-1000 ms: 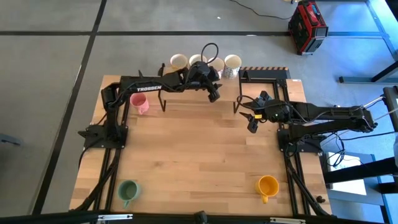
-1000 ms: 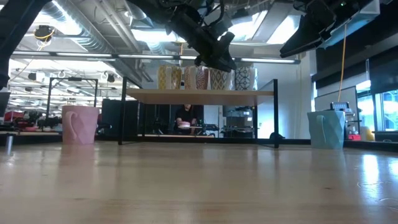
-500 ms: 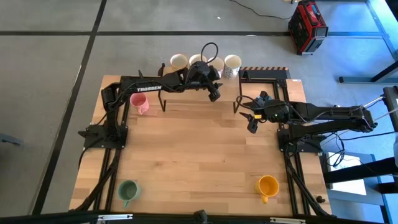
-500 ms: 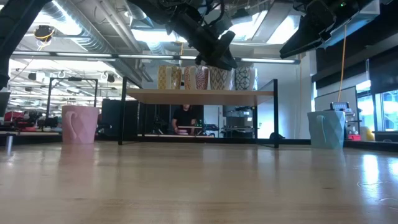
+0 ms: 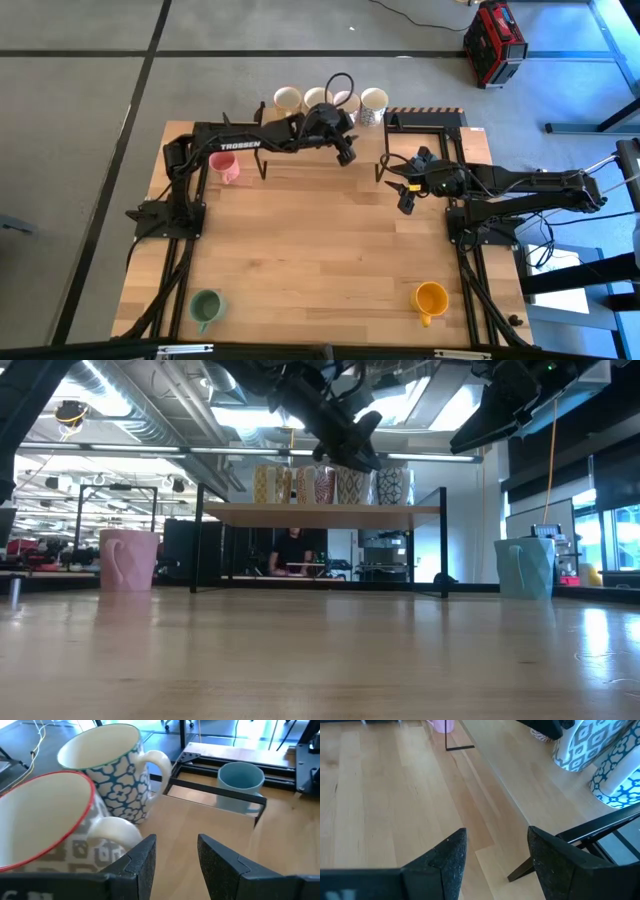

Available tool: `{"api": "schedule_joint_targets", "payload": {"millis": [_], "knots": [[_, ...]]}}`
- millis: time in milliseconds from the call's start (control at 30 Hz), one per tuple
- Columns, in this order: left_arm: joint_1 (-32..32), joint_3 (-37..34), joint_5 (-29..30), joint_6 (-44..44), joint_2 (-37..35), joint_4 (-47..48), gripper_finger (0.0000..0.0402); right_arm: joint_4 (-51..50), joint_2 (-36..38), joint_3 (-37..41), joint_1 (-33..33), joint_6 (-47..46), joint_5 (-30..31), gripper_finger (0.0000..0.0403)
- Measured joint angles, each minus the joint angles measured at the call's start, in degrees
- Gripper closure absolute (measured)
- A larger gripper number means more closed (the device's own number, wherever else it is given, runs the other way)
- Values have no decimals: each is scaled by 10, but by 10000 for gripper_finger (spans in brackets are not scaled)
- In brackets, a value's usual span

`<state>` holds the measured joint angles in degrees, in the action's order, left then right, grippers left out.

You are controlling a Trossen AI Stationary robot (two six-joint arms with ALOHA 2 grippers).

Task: Place coffee mugs
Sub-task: Put the blue mug on the shelf

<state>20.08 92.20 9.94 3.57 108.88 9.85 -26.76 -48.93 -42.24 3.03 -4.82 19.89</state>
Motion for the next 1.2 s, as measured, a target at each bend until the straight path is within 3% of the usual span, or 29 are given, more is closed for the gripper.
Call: {"api": "schedule_joint_targets", "payload": {"millis": [300,600,1000,1200], "knots": [[-19,16,-6,-5,-11,8,263,0,0,0,0,6,-7,204],[-55,47,-78,-25,-77,61,263,-4,0,0,0,24,-41,204],[-108,46,-75,-50,-196,273,263,-3,0,0,0,33,-51,204],[-120,-38,-75,-34,-285,275,263,-8,1,-2,0,-23,-44,204]]}}
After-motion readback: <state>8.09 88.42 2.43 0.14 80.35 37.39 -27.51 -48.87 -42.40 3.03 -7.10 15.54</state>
